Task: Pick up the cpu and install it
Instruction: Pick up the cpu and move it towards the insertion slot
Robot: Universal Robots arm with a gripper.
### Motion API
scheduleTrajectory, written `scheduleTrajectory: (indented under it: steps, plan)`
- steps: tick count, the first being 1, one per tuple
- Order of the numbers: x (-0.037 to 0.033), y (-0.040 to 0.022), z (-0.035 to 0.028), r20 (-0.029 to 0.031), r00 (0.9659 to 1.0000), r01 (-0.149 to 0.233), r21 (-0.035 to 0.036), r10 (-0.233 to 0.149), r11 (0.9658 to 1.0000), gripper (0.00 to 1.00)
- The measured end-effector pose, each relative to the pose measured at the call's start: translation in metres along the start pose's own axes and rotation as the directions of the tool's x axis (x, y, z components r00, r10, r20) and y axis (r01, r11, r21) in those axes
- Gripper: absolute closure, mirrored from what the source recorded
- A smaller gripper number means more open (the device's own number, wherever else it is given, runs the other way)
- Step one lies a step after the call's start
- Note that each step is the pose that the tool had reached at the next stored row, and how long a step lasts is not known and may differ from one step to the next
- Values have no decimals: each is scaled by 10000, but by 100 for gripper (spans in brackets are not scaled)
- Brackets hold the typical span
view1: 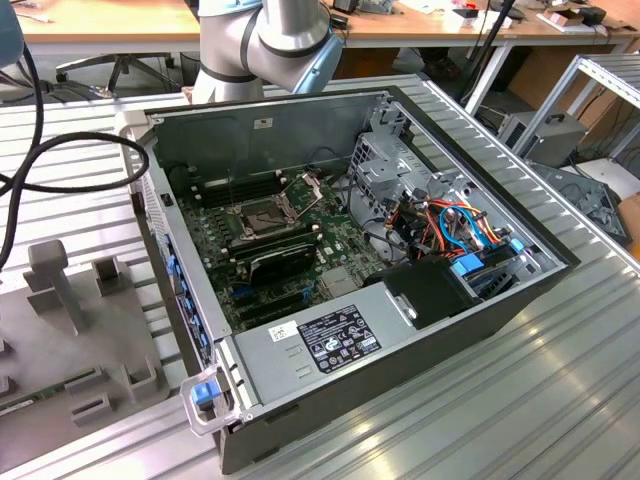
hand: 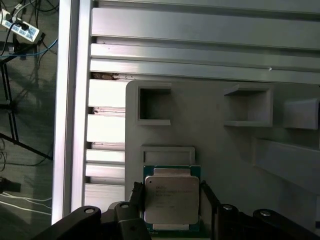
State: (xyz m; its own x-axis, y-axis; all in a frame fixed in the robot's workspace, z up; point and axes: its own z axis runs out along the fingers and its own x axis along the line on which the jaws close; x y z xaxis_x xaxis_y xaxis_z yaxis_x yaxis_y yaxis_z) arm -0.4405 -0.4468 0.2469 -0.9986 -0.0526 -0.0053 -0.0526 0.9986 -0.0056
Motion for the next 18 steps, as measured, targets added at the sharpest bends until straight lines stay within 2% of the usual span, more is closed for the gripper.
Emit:
scheduleTrajectory:
  steps: [5,11,18]
  plan:
    - [0,0,-5,-2,10000,0,1,0,10000,45]
    - [0,0,-61,-3,10000,0,1,0,10000,45]
    - [0,0,-70,-1,10000,0,1,0,10000,45]
